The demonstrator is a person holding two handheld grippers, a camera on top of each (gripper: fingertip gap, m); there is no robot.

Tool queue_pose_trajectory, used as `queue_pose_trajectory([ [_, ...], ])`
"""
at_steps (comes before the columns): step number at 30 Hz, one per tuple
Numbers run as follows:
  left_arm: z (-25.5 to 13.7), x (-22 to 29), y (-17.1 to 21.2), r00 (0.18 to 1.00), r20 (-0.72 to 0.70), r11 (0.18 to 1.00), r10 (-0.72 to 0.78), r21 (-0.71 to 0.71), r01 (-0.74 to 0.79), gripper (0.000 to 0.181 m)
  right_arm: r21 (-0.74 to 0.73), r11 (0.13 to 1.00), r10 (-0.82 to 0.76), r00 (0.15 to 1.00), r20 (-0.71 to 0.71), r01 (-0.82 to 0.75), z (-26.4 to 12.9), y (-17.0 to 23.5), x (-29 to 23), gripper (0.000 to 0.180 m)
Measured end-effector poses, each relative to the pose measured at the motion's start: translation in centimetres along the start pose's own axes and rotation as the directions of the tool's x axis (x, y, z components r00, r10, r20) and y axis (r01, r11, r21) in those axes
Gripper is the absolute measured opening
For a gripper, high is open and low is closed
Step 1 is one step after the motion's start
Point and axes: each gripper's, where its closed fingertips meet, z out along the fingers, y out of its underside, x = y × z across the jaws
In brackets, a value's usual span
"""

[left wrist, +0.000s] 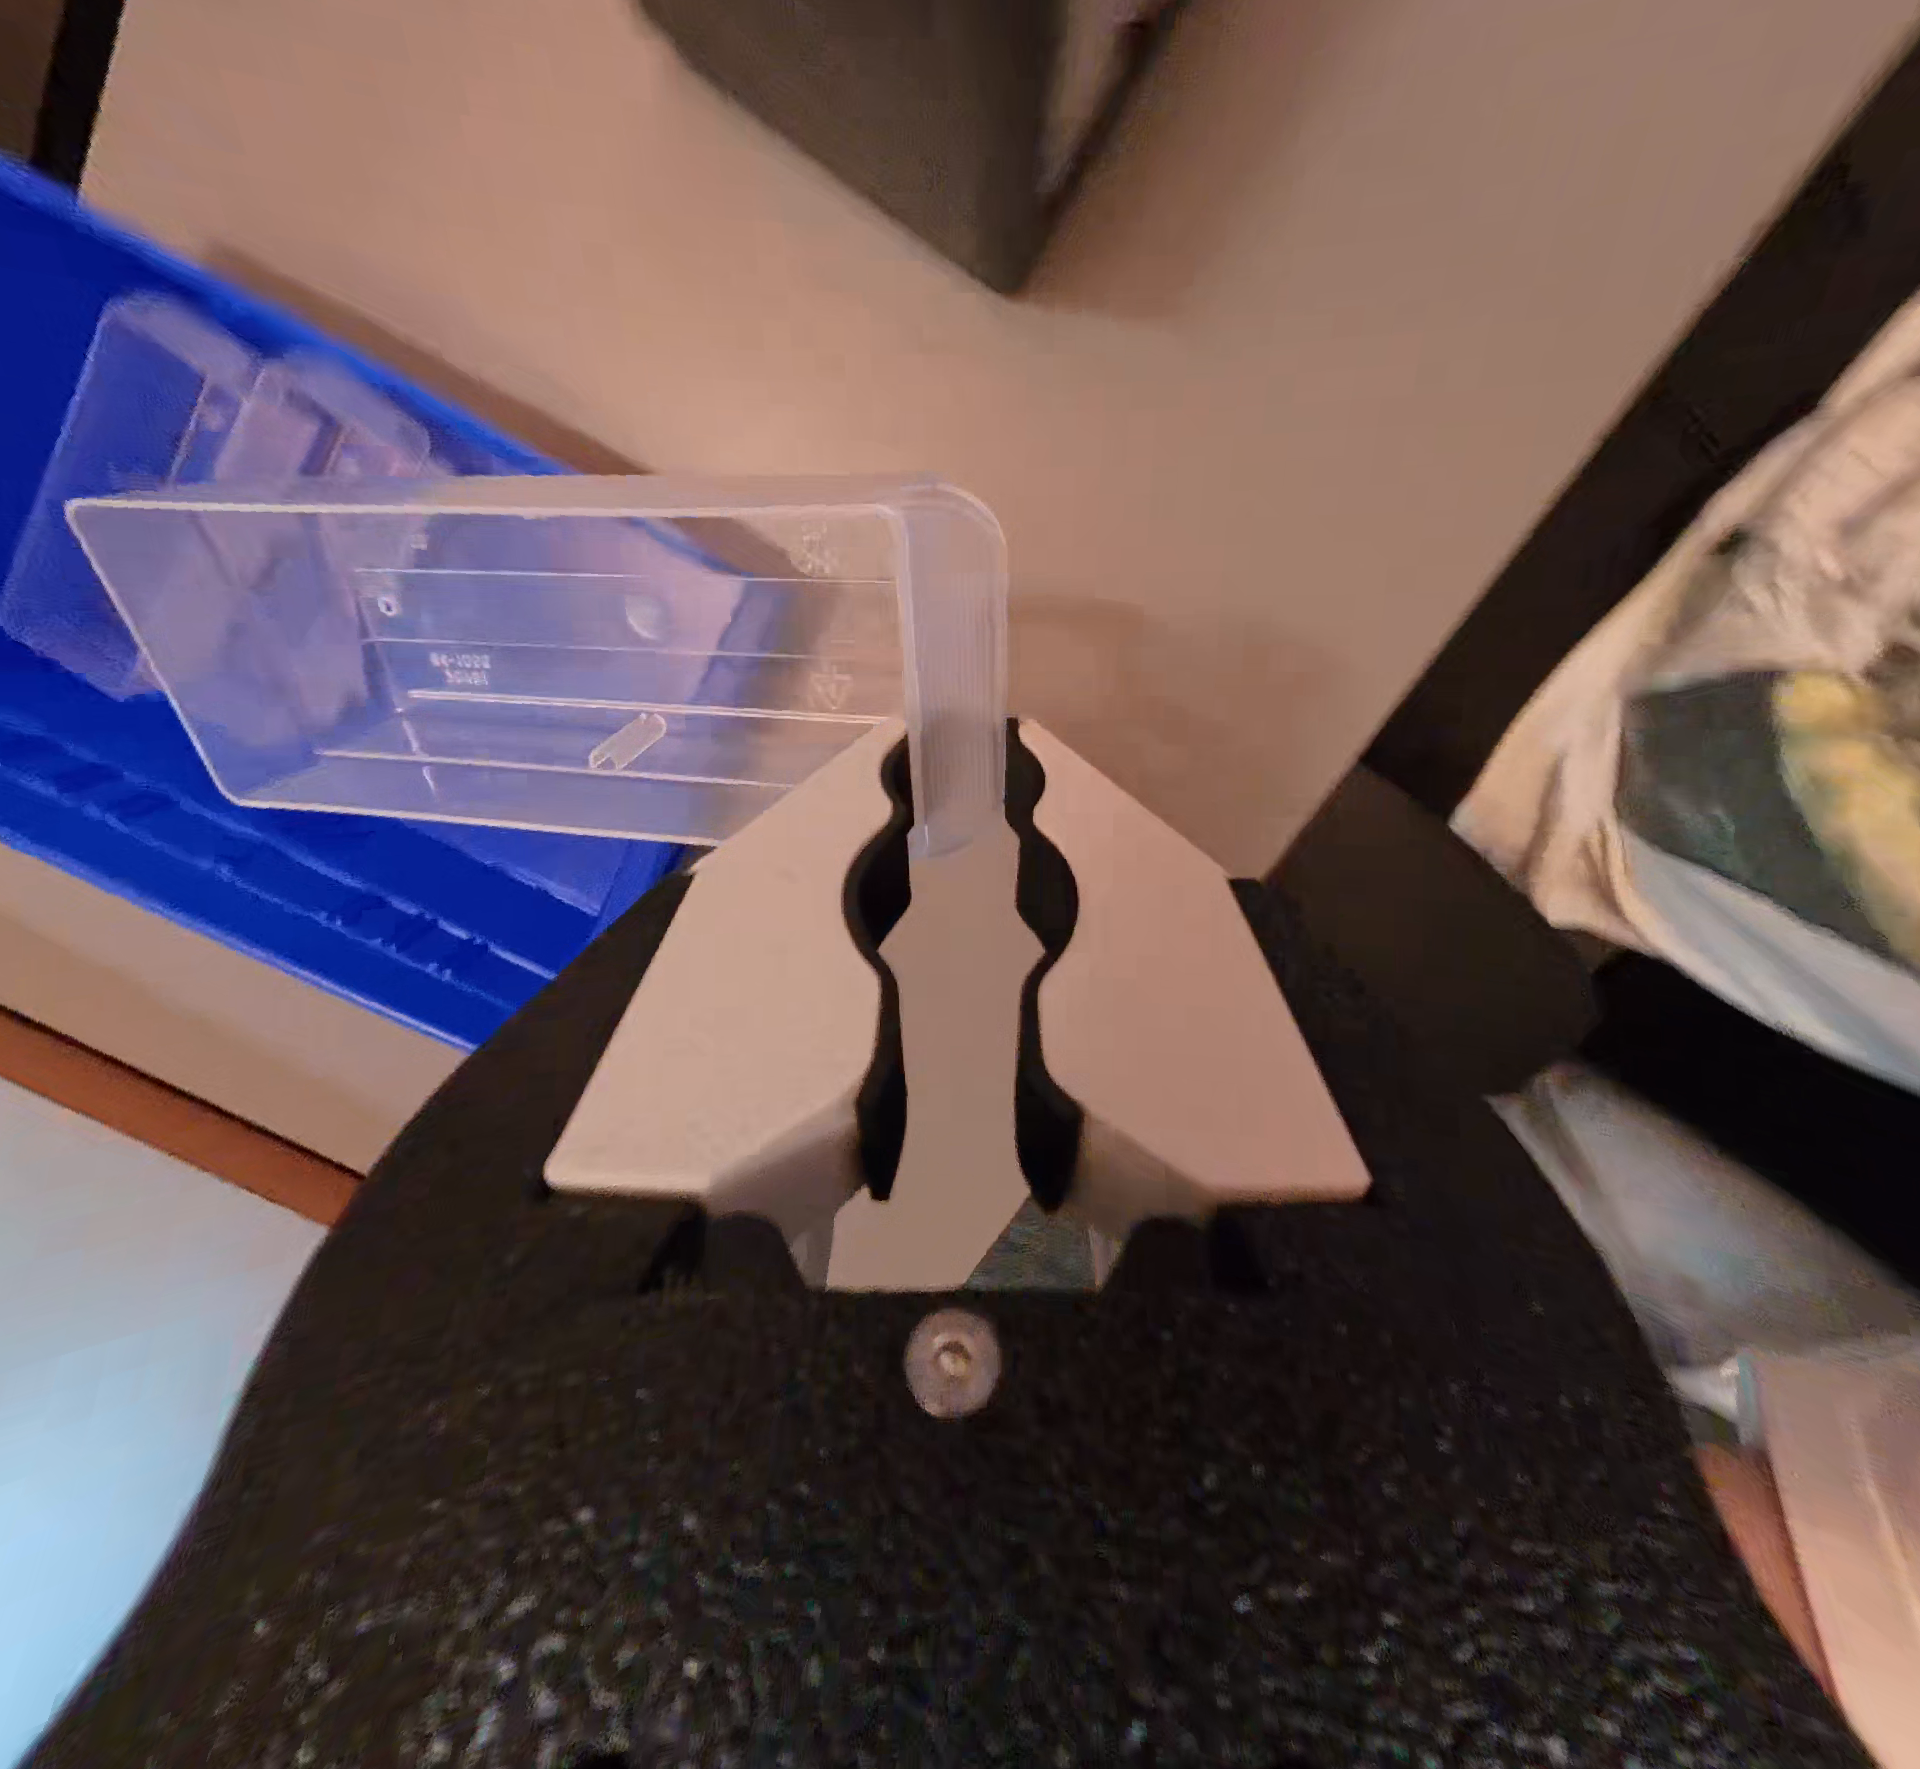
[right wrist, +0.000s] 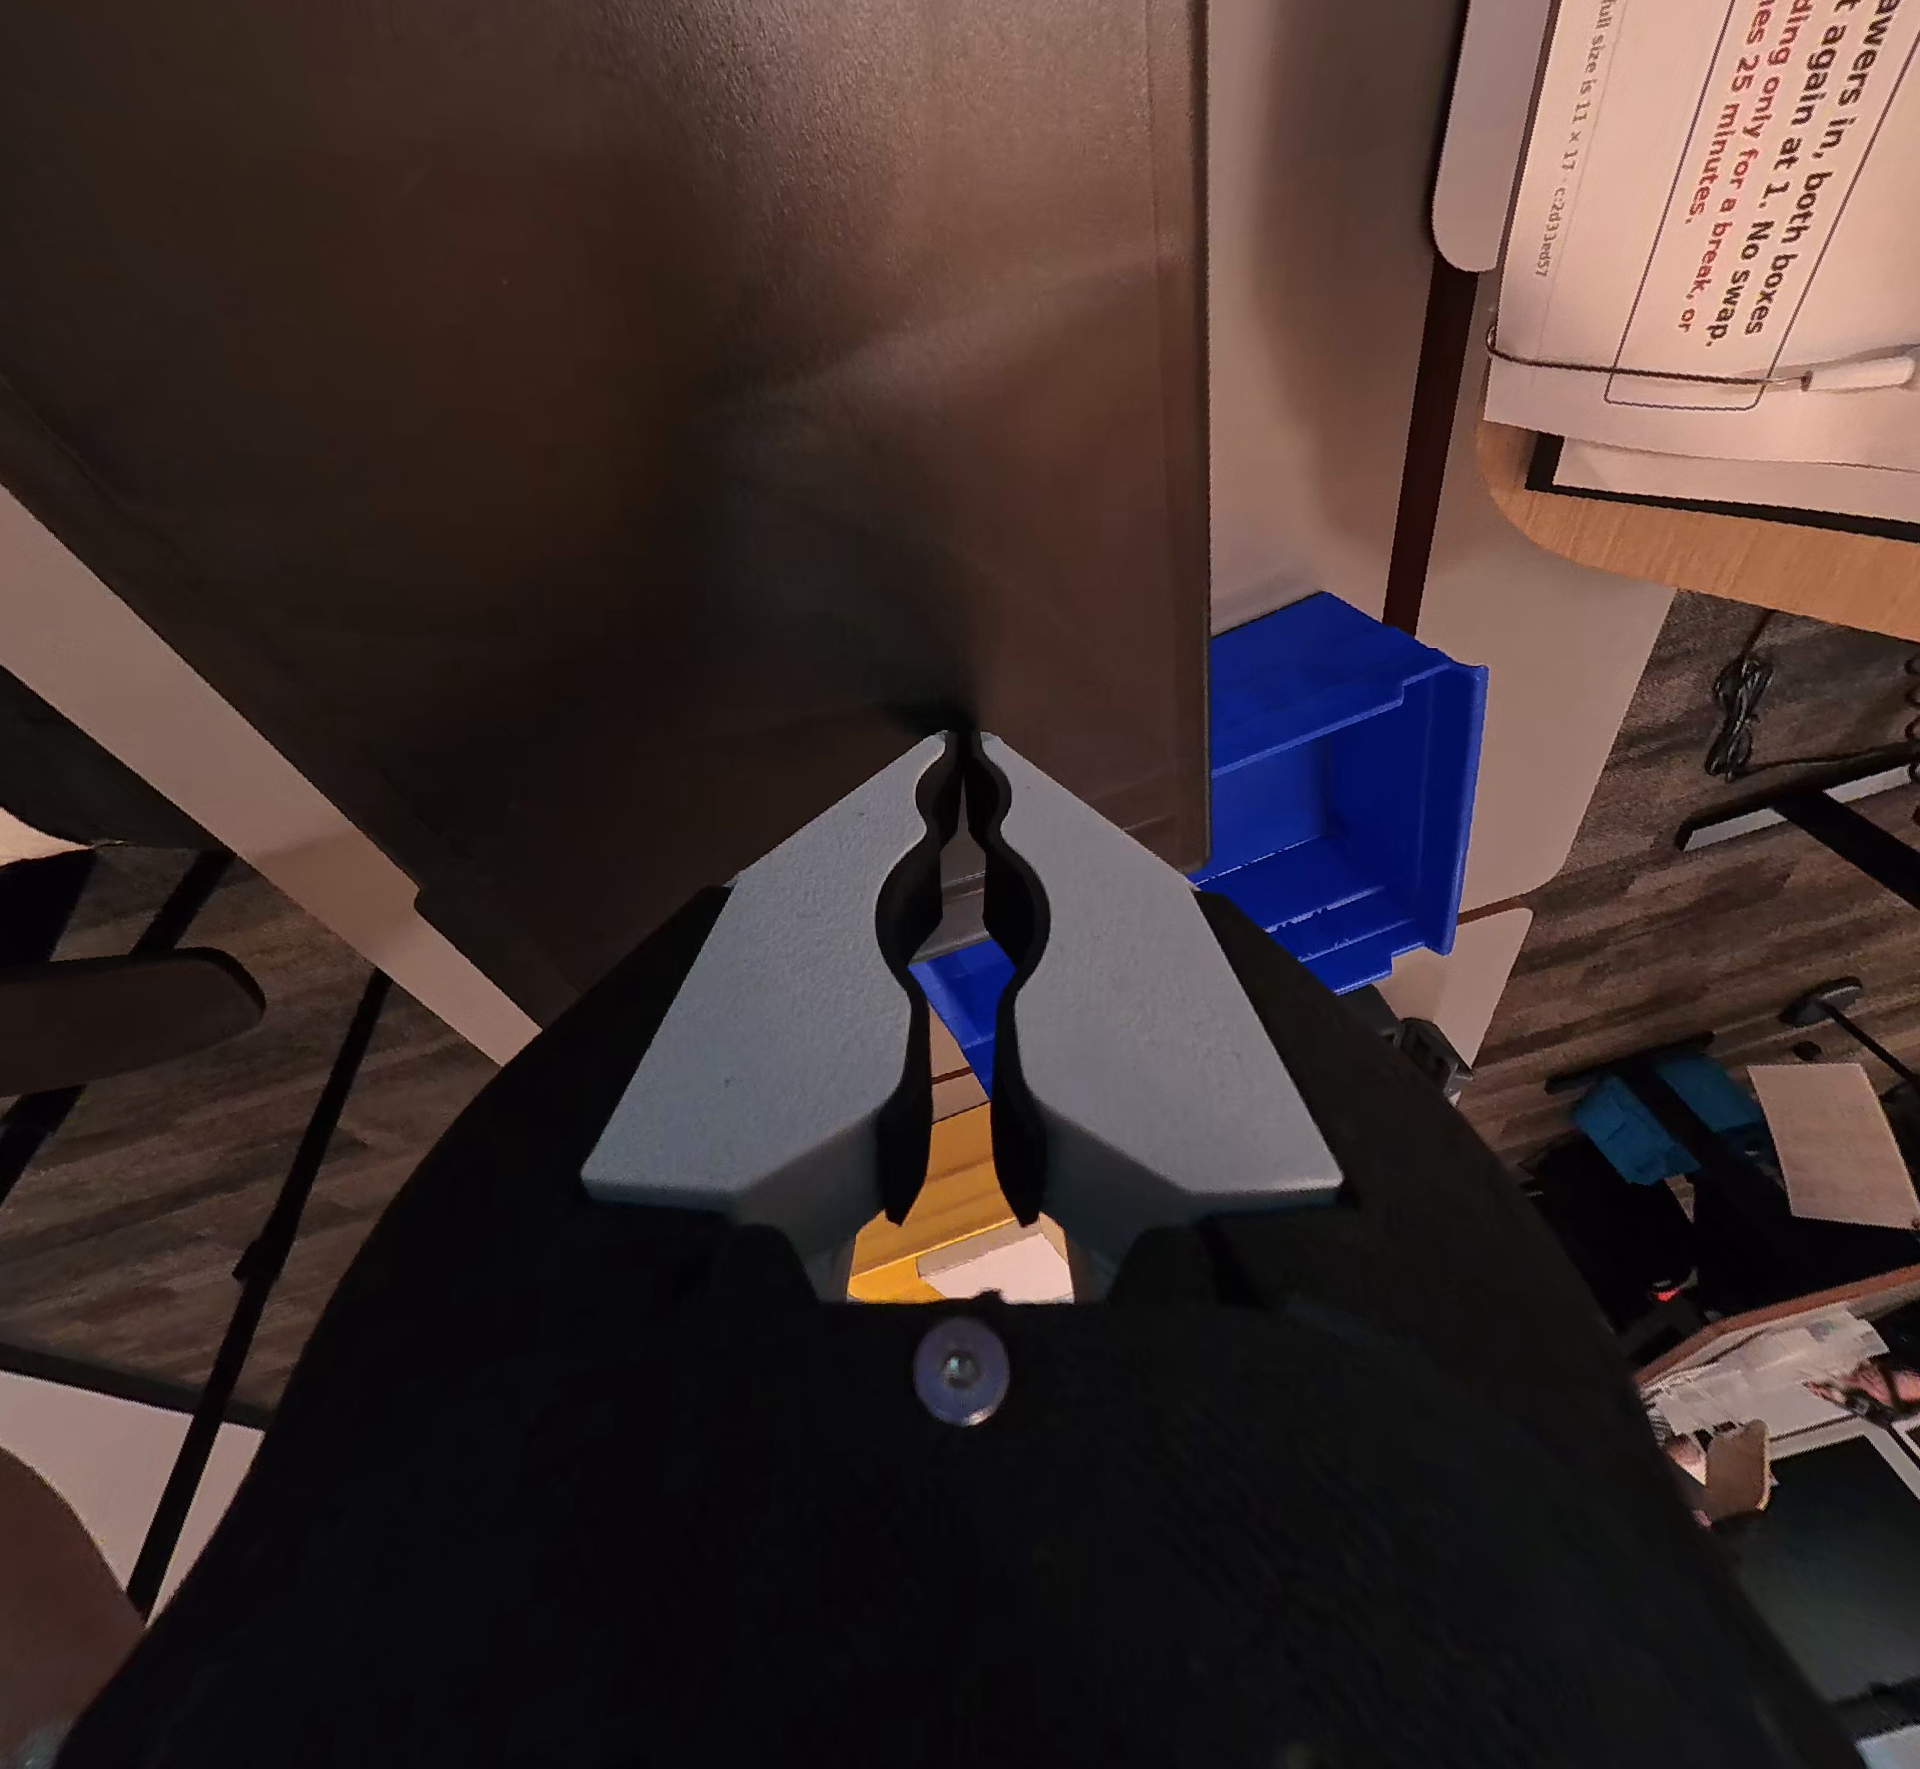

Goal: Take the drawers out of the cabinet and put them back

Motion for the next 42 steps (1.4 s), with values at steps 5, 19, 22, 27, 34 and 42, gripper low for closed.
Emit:
queue_pose_trajectory([
  [5, -2.2, 11.0, -1.4, 0.930, -0.210, 0.953, 0.302, 0.062, -0.295, 0.012, -0.011, 1.000, -0.001, 1.000, -0.007, 0.001, 0.0, 0.0, 0.0, 0.000],
  [19, 6.9, 21.6, -5.1, 0.660, -0.543, 0.746, 0.520, -0.089, -0.660, 0.011, 0.004, 1.000, 0.009, 1.000, -0.025, -0.009, 0.0, 0.0, 0.0, 0.000],
  [22, 7.7, 21.0, -7.6, 0.664, -0.545, 0.751, 0.511, -0.093, -0.654, 0.012, 0.021, 1.000, 0.006, 1.000, -0.022, -0.006, 0.0, 0.0, 0.0, 0.000],
  [27, 8.8, 19.9, -10.4, 0.695, -0.555, 0.790, 0.457, -0.106, -0.604, 0.011, 0.037, 0.999, -0.011, 1.000, -0.023, 0.012, 0.0, 0.0, 0.0, 0.000],
  [34, 10.1, 18.0, -11.5, 0.774, -0.521, 0.840, 0.359, -0.182, -0.512, 0.011, 0.020, 0.999, -0.024, 0.999, -0.029, 0.025, 0.0, 0.0, 0.0, 0.000],
  [42, 10.6, 17.3, -11.9, 0.808, -0.509, 0.868, 0.297, -0.210, -0.451, 0.011, -0.018, 0.999, -0.032, 0.999, -0.036, 0.031, 0.0, 0.0, 0.0, 0.000],
])
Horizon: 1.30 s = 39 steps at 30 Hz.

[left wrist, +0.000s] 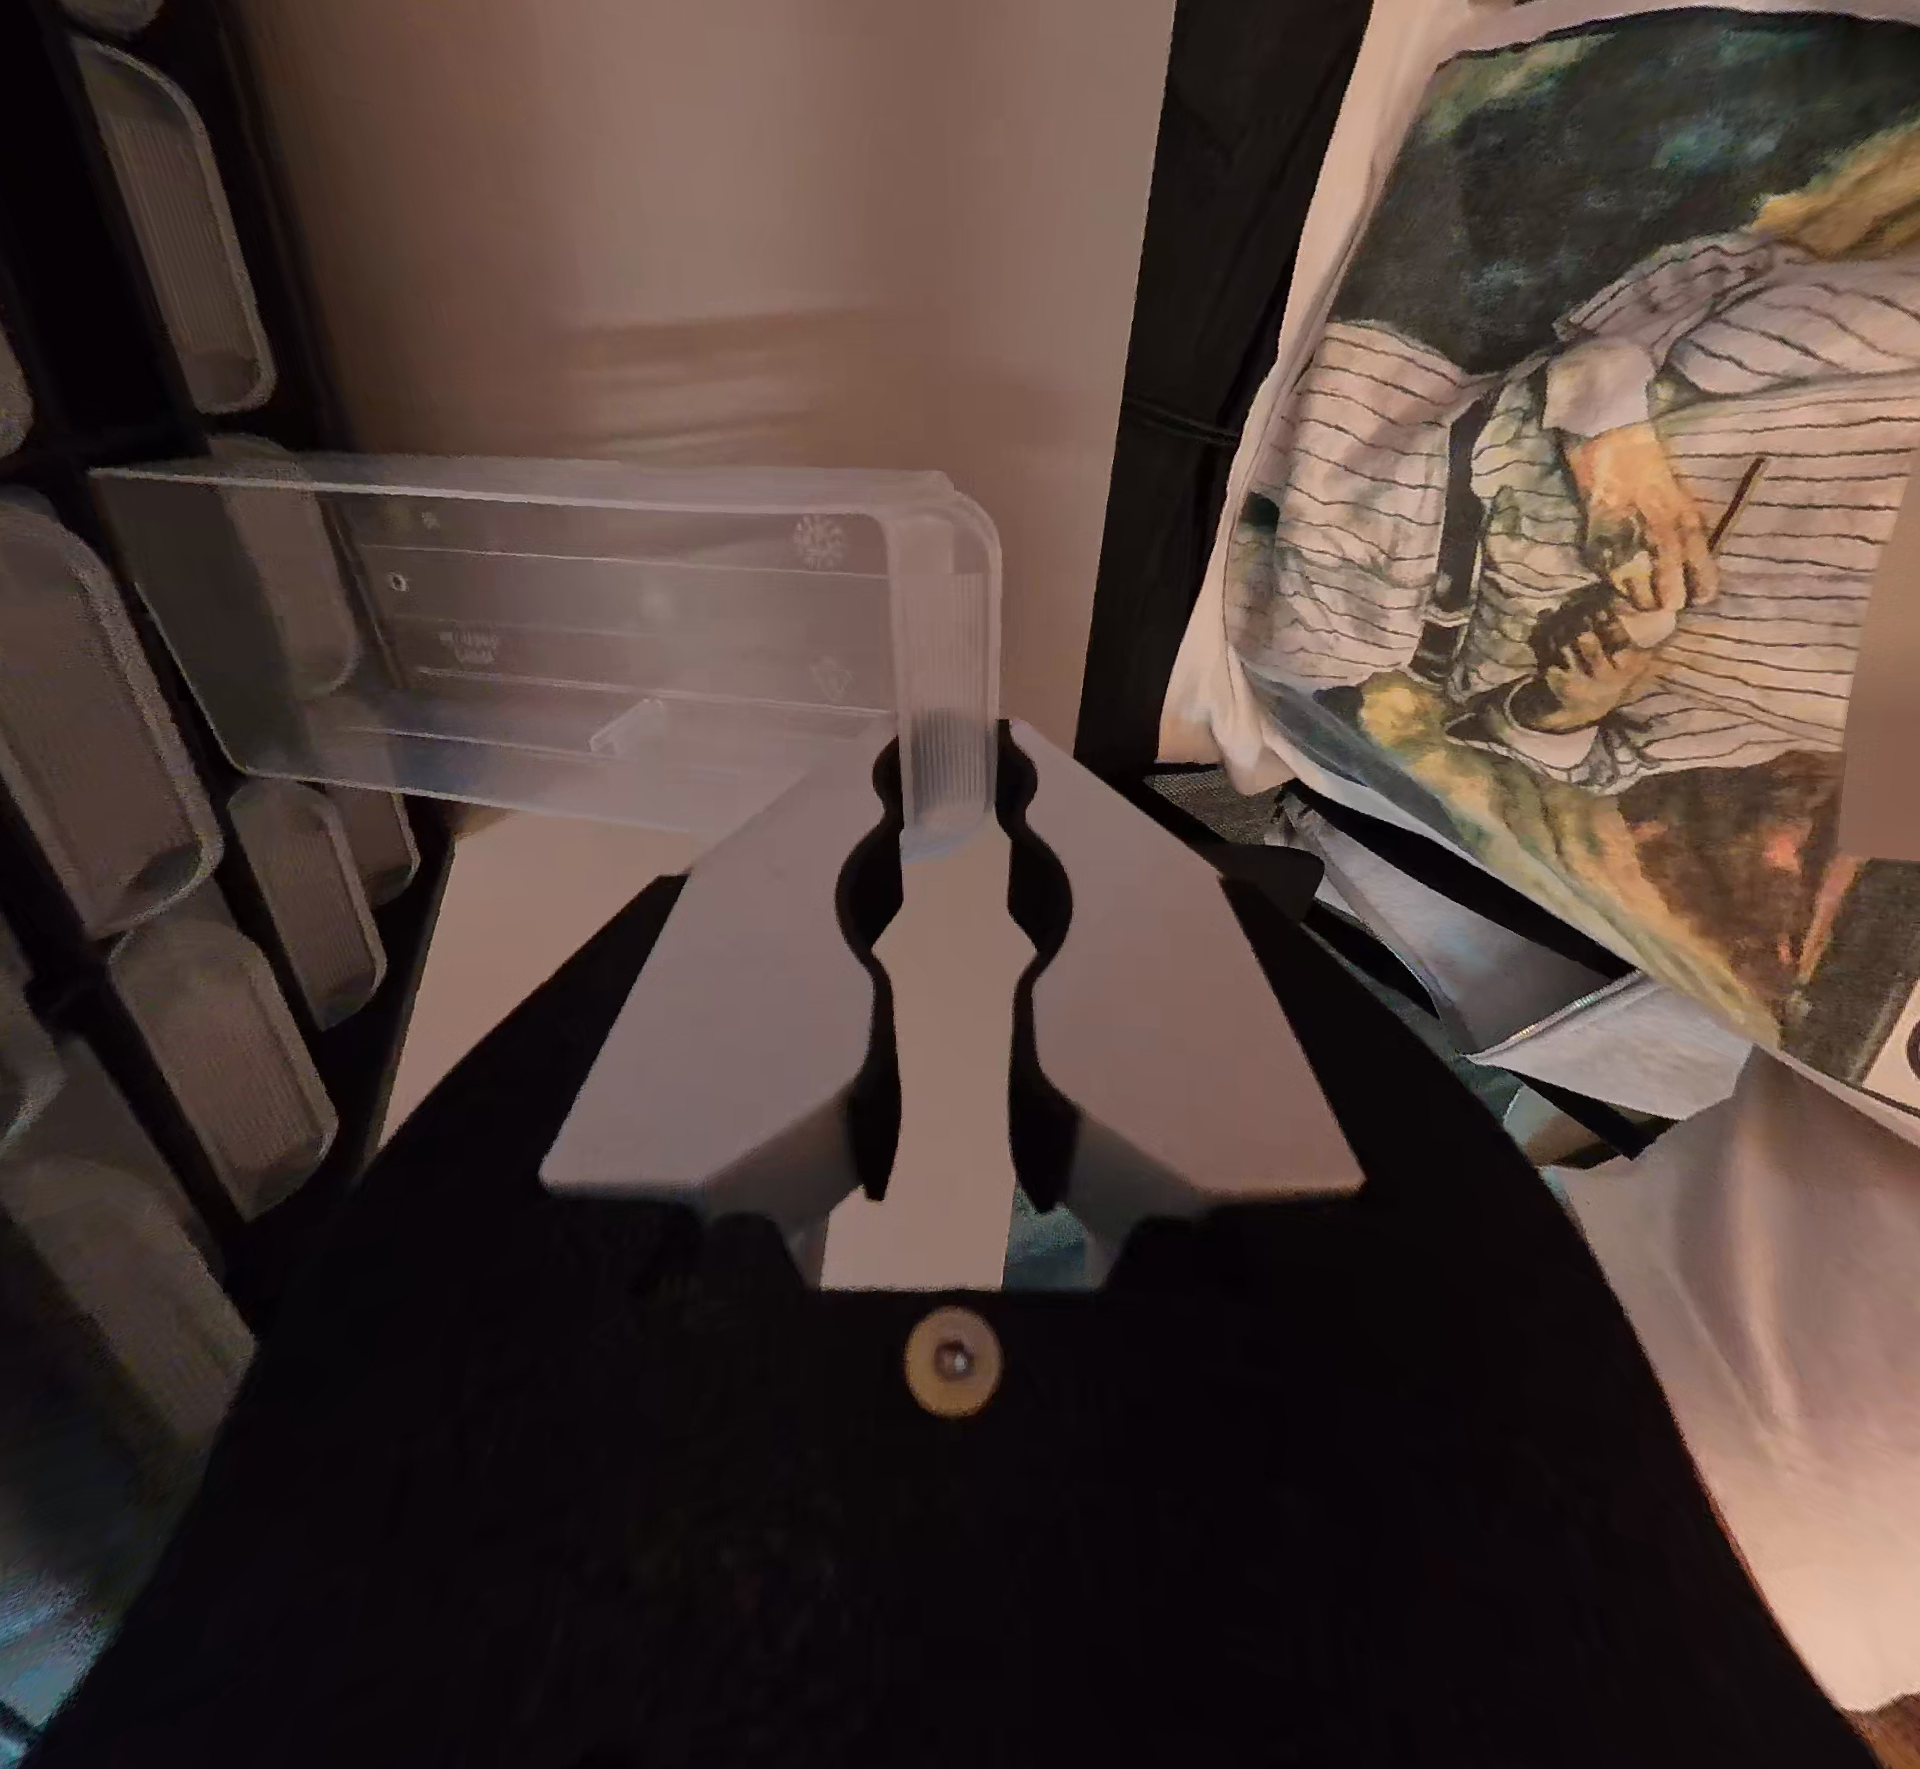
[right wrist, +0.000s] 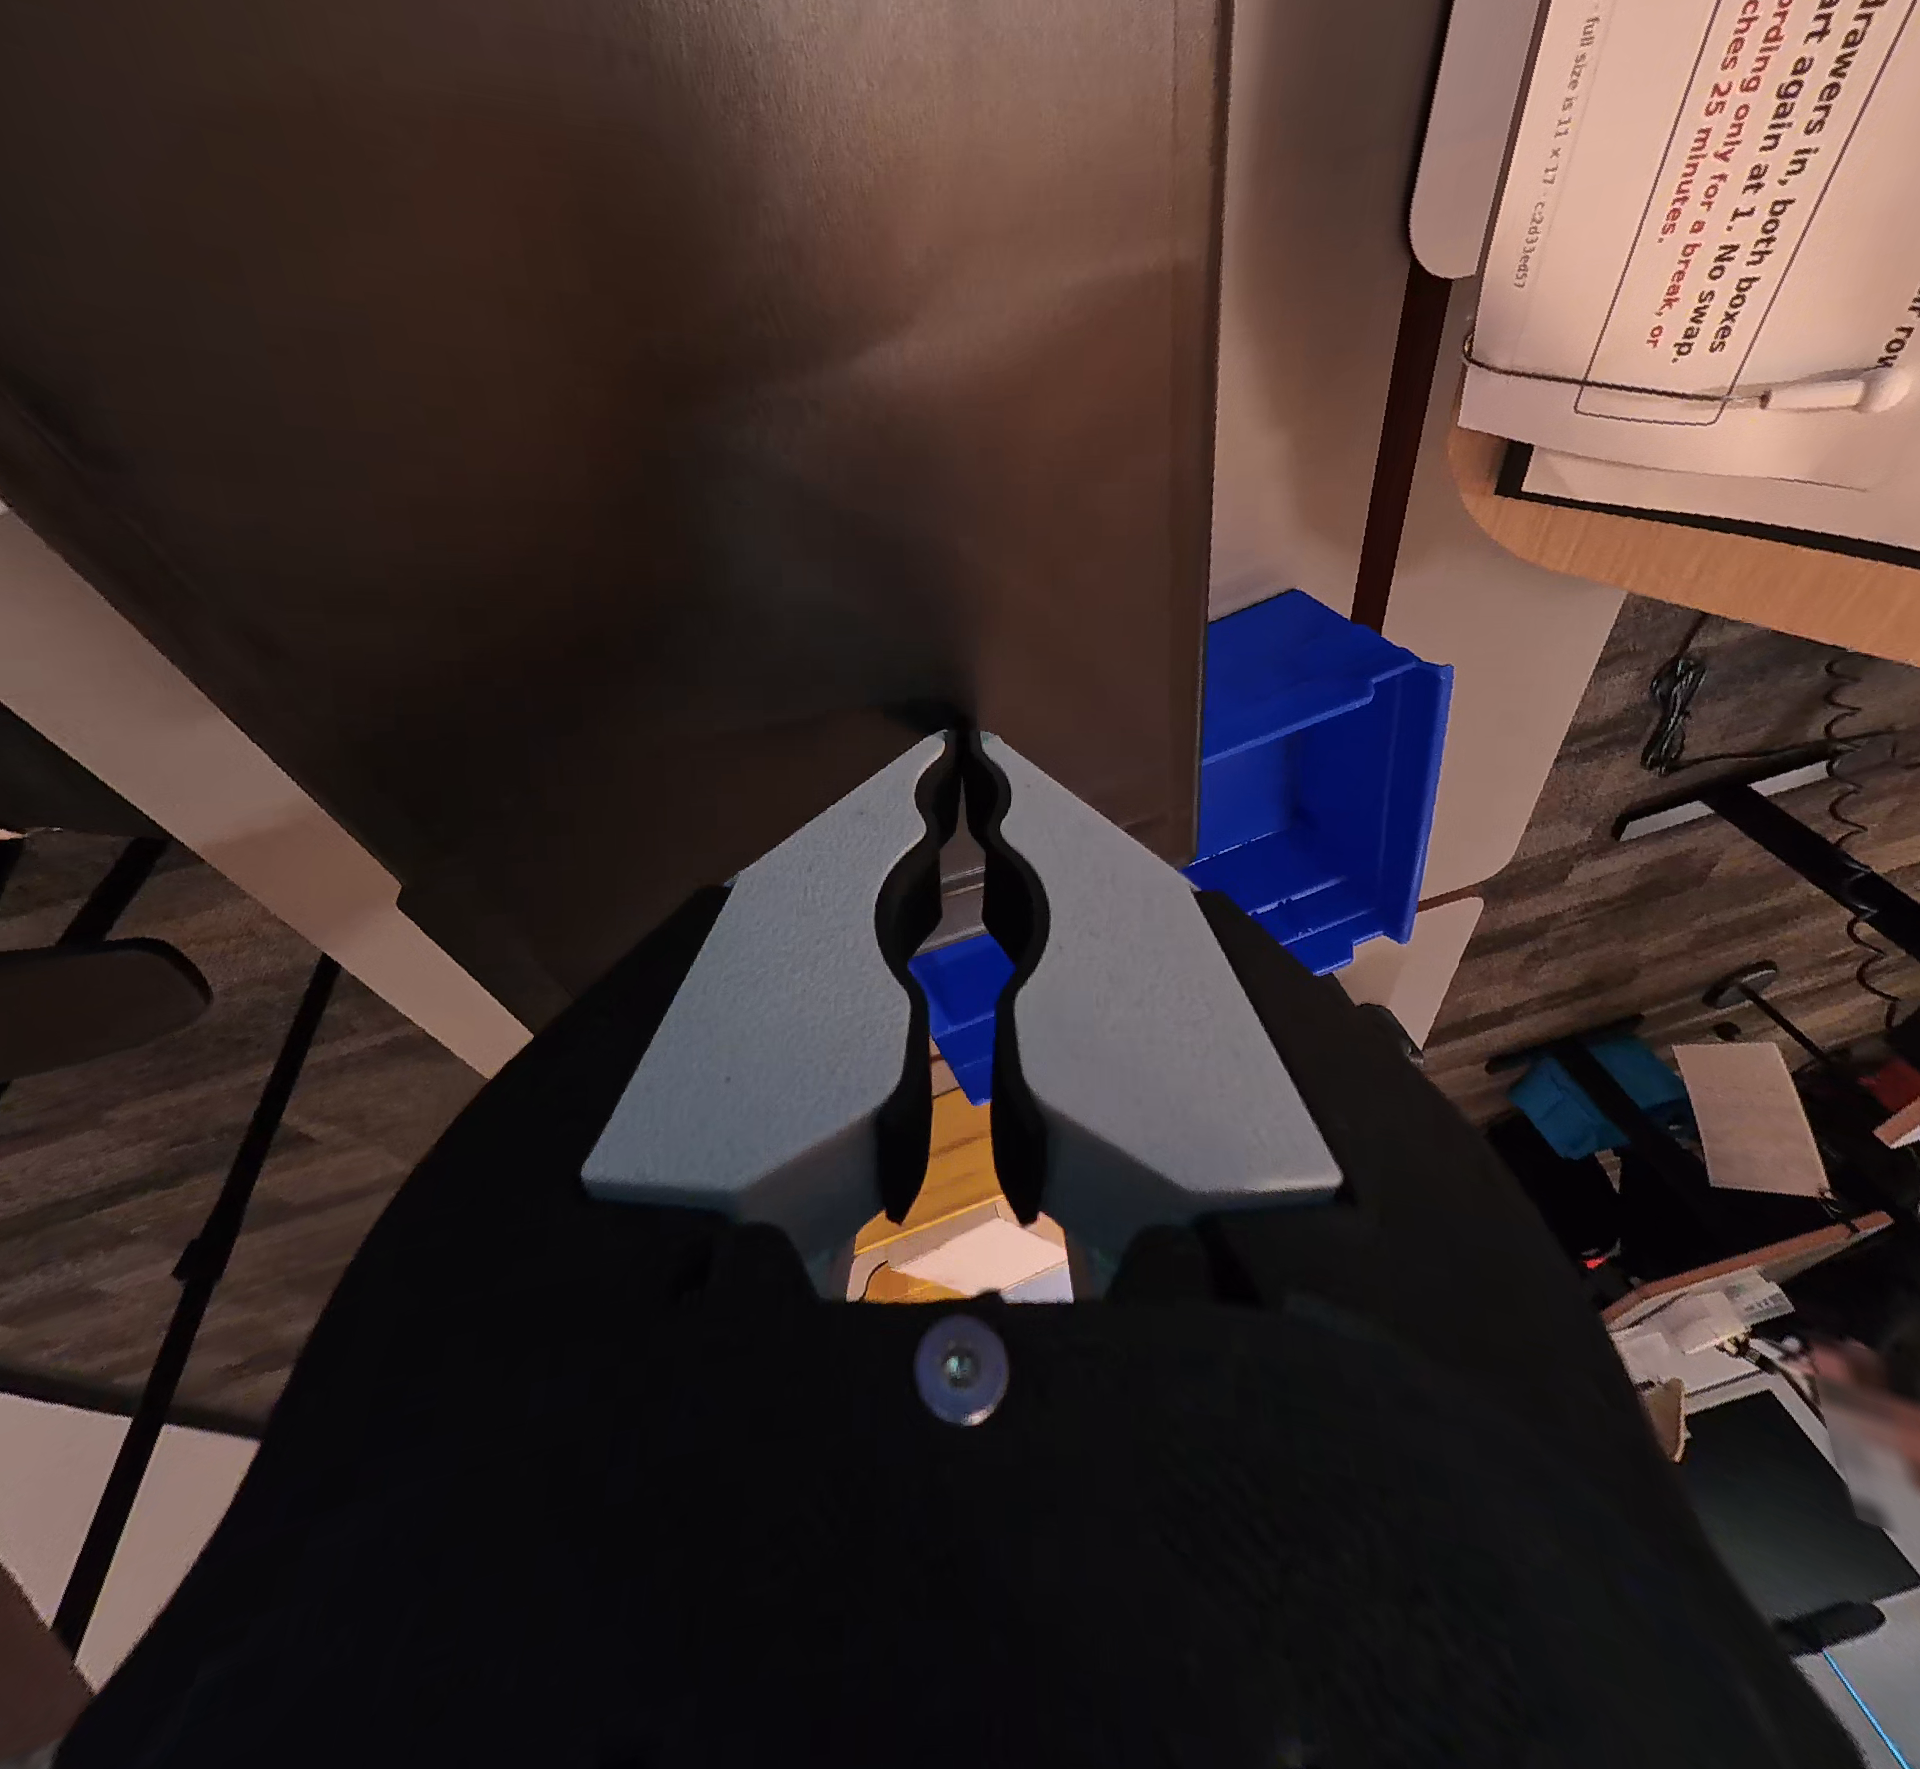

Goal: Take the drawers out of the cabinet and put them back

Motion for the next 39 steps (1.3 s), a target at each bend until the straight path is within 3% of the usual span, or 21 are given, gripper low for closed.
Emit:
queue_pose_trajectory([
  [10, 0.5, -1.6, 0.4, 0.983, 0.182, 0.999, 0.006, -0.051, 0.003, 0.012, -0.024, 1.000, -0.004, 1.000, 0.001, 0.004, 0.0, 0.0, 0.0, 0.000],
  [21, 1.9, -2.2, 0.2, 0.905, 0.426, 1.000, 0.014, 0.017, -0.024, 0.013, 0.009, 1.000, 0.000, 1.000, 0.000, 0.000, 0.0, 0.0, 0.0, 0.000],
  [29, 5.0, -4.3, 0.4, 0.693, 0.720, 0.999, 0.032, -0.024, -0.021, 0.013, 0.031, 1.000, 0.004, 1.000, 0.001, -0.004, 0.0, 0.0, 0.0, 0.000],
  [39, 5.6, -6.8, -0.1, 0.423, 0.906, 0.997, 0.018, 0.016, -0.078, 0.019, 0.083, 0.996, 0.013, 1.000, 0.015, -0.015, 0.0, -0.1, 0.0, 0.000],
])
